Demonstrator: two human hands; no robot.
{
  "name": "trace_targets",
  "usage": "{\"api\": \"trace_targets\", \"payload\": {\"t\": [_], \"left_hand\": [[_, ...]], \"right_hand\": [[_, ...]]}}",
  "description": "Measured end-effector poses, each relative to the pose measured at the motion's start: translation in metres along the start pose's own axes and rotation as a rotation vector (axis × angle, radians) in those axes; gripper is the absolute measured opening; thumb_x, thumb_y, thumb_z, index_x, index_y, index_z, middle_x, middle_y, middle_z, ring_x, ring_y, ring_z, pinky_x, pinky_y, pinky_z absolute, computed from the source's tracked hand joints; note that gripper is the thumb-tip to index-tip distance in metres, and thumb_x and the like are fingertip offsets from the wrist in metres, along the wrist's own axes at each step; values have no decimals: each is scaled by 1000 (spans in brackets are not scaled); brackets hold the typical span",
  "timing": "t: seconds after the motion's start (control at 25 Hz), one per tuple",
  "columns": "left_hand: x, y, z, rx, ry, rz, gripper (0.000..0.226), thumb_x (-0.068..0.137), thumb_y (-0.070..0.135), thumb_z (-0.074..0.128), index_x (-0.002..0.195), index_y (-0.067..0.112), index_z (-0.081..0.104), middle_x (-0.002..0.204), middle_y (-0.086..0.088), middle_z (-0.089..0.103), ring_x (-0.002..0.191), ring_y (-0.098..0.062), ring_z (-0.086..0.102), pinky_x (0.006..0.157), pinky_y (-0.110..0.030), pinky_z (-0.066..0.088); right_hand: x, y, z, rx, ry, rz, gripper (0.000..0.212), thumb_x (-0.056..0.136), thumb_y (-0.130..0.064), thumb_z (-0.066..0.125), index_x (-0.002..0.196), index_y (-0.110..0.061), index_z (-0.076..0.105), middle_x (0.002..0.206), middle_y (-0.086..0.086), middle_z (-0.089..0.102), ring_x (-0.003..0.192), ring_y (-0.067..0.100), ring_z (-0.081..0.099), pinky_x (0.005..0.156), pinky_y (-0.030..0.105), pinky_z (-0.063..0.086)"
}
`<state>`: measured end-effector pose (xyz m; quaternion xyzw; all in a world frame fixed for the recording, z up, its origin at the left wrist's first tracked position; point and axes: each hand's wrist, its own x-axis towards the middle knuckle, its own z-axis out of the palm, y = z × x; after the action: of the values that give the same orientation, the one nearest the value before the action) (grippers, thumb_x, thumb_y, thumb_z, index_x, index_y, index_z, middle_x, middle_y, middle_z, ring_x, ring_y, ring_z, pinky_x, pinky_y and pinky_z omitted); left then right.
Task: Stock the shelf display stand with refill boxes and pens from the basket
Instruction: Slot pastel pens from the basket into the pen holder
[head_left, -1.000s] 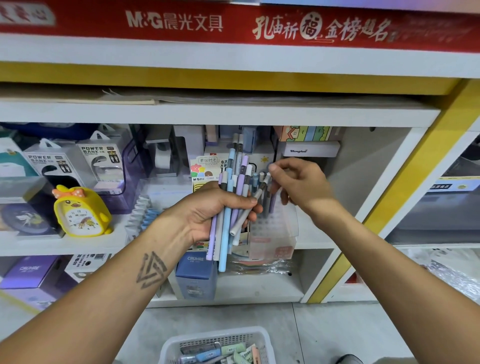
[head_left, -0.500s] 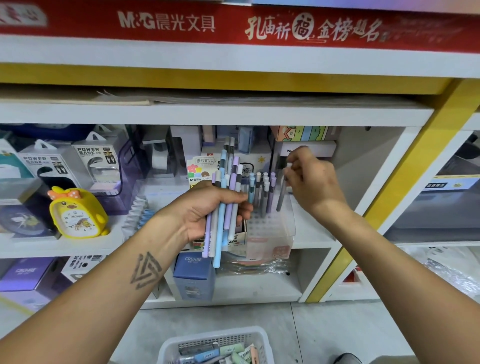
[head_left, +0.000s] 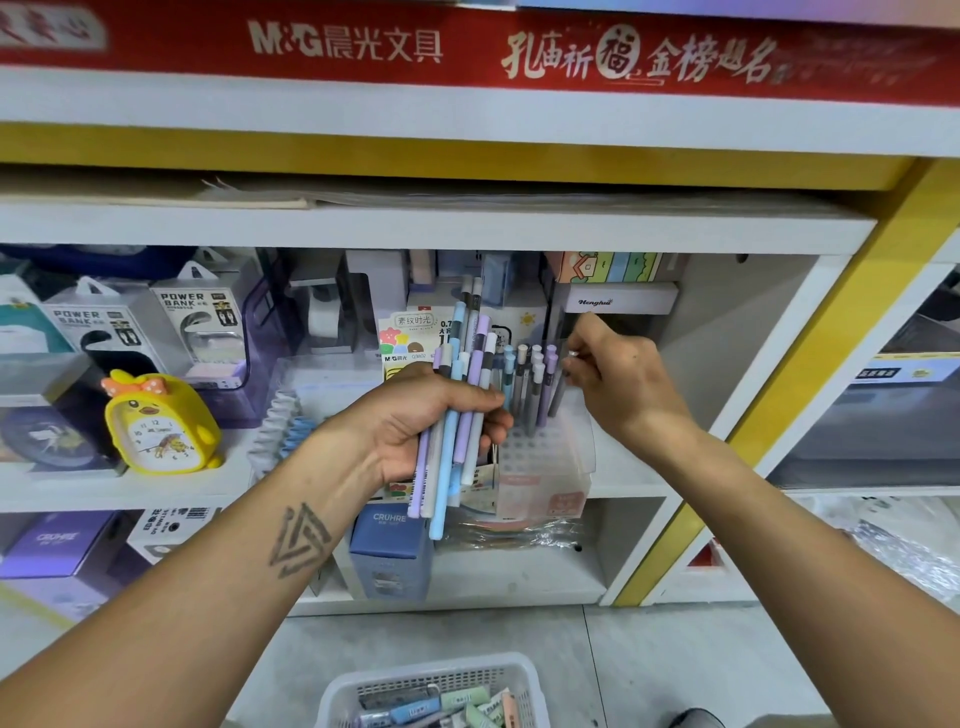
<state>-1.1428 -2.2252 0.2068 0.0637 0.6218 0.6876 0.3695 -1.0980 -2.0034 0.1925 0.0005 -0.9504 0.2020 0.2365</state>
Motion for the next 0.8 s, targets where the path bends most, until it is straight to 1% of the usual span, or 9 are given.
{"api": "trace_targets", "payload": {"t": [0.16, 0.28, 0.36, 0.44, 0.52, 0.56, 0.68, 0.76, 0.8], "left_hand": [[0, 0, 0, 1, -4, 2, 2, 83, -1, 69, 83, -1, 71, 82, -23, 71, 65, -26, 70, 56, -28, 57], [0, -1, 0, 2, -5, -4, 2, 82, -1, 70, 83, -1, 71, 82, -23, 71, 64, -26, 70, 55, -28, 56], [1, -1, 0, 5, -6, -11, 3, 81, 0, 70, 80, 0, 73, 83, -23, 72, 65, -26, 70, 55, -28, 56], [1, -2, 0, -3, -20, -18, 5, 80, 0, 71, 77, 1, 74, 83, -22, 72, 65, -26, 70, 55, -28, 56], [1, -2, 0, -18, -38, -22, 6, 78, 2, 72, 73, 4, 76, 81, -21, 72, 65, -25, 70, 56, -28, 56], [1, -2, 0, -24, -48, -25, 5, 76, 3, 73, 72, 4, 77, 81, -20, 72, 65, -24, 70, 56, -28, 57], [0, -4, 2, -27, -79, -36, 2, 75, 4, 75, 75, 4, 77, 79, -18, 71, 64, -23, 69, 58, -29, 57], [0, -5, 3, -13, -97, -48, 4, 73, 5, 77, 77, 4, 76, 79, -17, 71, 65, -23, 69, 59, -30, 58], [0, -5, 3, -4, -102, -52, 6, 72, 5, 77, 77, 3, 76, 78, -17, 71, 65, -24, 69, 59, -30, 57]], "right_hand": [[2, 1, 0, -30, -2, 7, 7, 98, -12, 58, 94, -6, 59, 83, 12, 66, 78, 33, 61, 65, 45, 53], [3, 2, 3, -120, 50, 12, 19, 96, -14, 62, 110, -10, 74, 108, 10, 62, 101, 31, 57, 77, 35, 49], [2, 4, 6, -135, -47, 111, 33, 96, -16, 59, 128, -18, 68, 121, 9, 54, 110, 31, 55, 83, 34, 49], [-1, 4, 8, -117, -156, 178, 49, 94, -14, 58, 142, -24, 54, 127, 10, 53, 116, 33, 54, 92, 42, 52], [-3, 2, 12, -46, -187, 202, 65, 90, -5, 58, 149, -25, 38, 122, 12, 58, 112, 35, 56, 93, 49, 51], [-3, 1, 13, -17, -165, 207, 68, 89, -1, 57, 148, -24, 33, 116, 13, 60, 107, 36, 58, 90, 50, 52], [-4, 1, 17, 2, -126, 218, 60, 89, -3, 58, 142, -20, 34, 105, 14, 62, 97, 37, 60, 84, 50, 53], [-3, -2, 15, -44, -127, 210, 50, 93, -12, 60, 138, -17, 40, 110, 13, 62, 100, 35, 60, 85, 49, 53], [-1, -4, 13, -74, -83, 196, 43, 94, -18, 61, 134, -17, 46, 113, 12, 62, 100, 33, 60, 84, 47, 53]]}}
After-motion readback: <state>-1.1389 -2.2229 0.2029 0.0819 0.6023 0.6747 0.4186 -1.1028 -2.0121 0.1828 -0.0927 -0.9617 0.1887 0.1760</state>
